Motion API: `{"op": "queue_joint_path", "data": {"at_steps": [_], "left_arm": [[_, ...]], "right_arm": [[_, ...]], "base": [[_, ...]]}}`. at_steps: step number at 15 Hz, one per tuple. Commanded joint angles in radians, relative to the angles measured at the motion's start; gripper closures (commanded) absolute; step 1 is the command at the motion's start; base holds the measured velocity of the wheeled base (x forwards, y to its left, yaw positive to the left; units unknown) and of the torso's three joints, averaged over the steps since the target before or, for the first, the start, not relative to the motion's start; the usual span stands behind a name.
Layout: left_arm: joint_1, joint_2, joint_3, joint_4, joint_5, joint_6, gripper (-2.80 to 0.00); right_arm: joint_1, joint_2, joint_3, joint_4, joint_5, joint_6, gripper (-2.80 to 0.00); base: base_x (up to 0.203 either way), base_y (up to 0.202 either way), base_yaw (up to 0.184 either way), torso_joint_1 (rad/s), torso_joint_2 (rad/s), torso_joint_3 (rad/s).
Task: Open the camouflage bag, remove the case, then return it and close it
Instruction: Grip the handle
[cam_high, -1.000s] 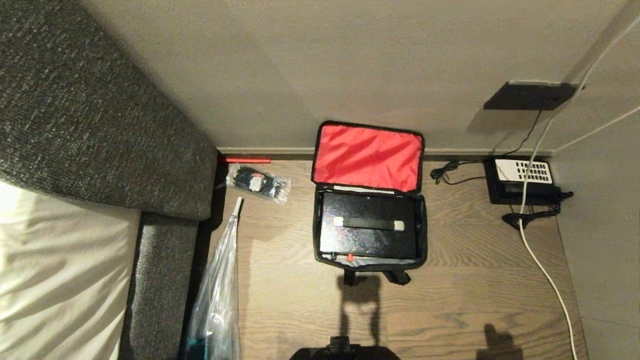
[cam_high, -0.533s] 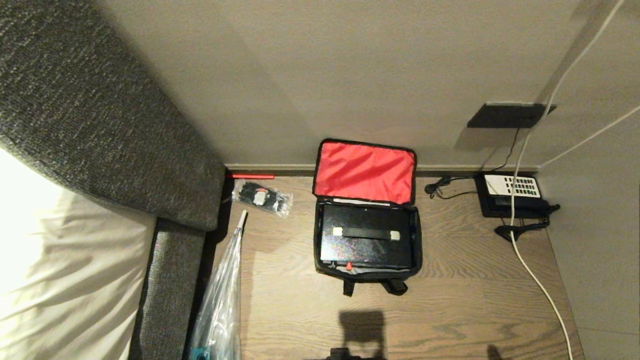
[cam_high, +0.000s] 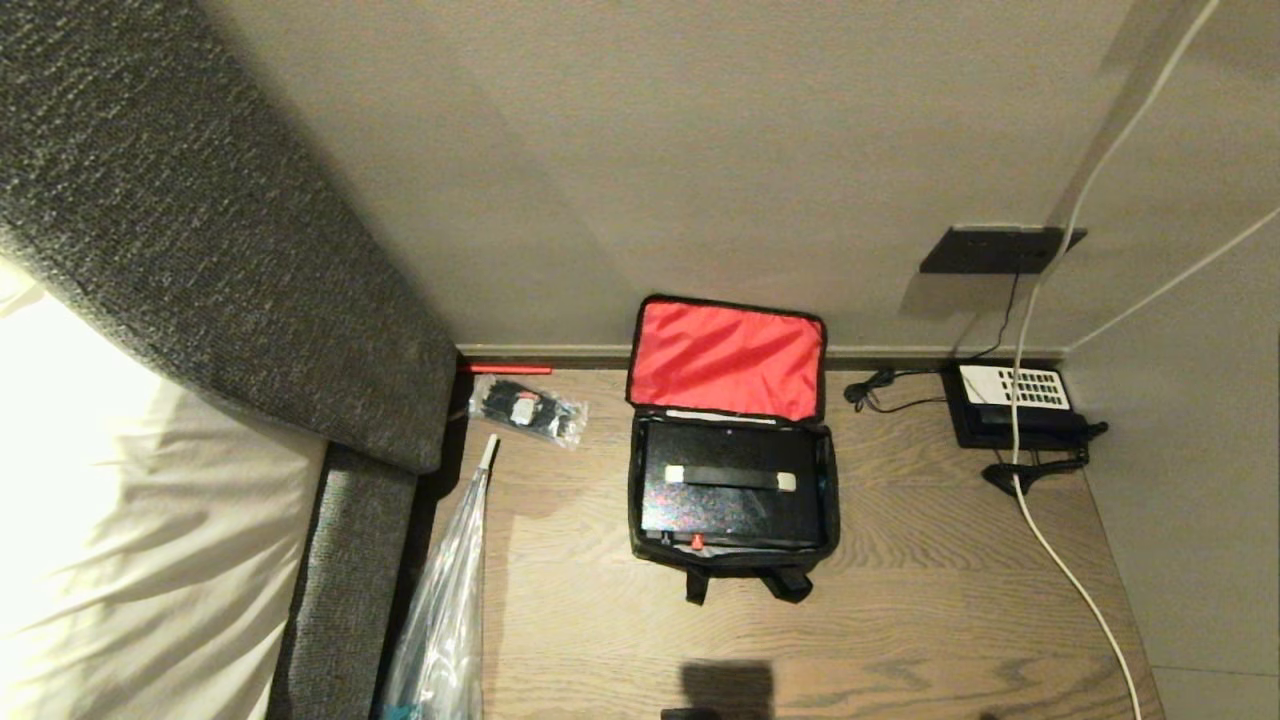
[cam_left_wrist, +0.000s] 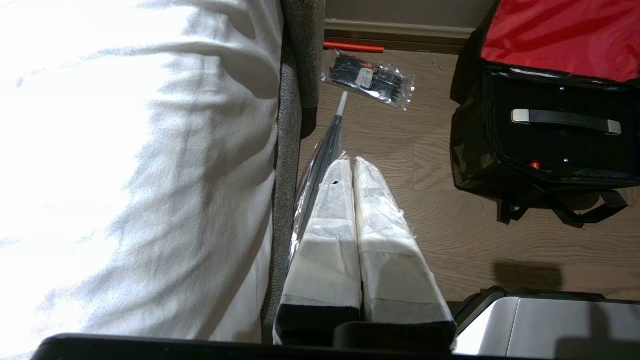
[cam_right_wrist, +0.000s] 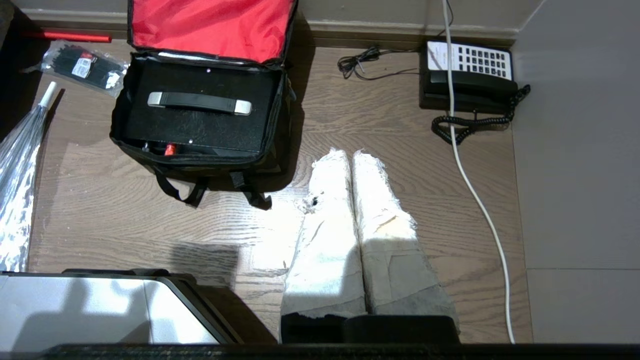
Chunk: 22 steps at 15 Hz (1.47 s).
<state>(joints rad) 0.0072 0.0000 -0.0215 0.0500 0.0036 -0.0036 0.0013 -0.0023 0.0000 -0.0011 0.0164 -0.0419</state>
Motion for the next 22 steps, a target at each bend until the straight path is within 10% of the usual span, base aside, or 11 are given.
{"op": "queue_joint_path", "data": {"at_steps": [1,22], "left_arm": [[0.0,0.0,0.0,0.001,0.001,0.001,0.0],[0.0,0.0,0.0,0.001,0.003,0.005,0.0]], "right_arm": [[0.0,0.001,0.0,0.0,0.0,0.0,0.0],[0.0,0.001,0.0,0.0,0.002,-0.018,0.0]], "base": [[0.0,0.0,0.0,0.0,0.0,0.0],[-0.039,0.0,0.0,0.001,0.0,0.001]]}}
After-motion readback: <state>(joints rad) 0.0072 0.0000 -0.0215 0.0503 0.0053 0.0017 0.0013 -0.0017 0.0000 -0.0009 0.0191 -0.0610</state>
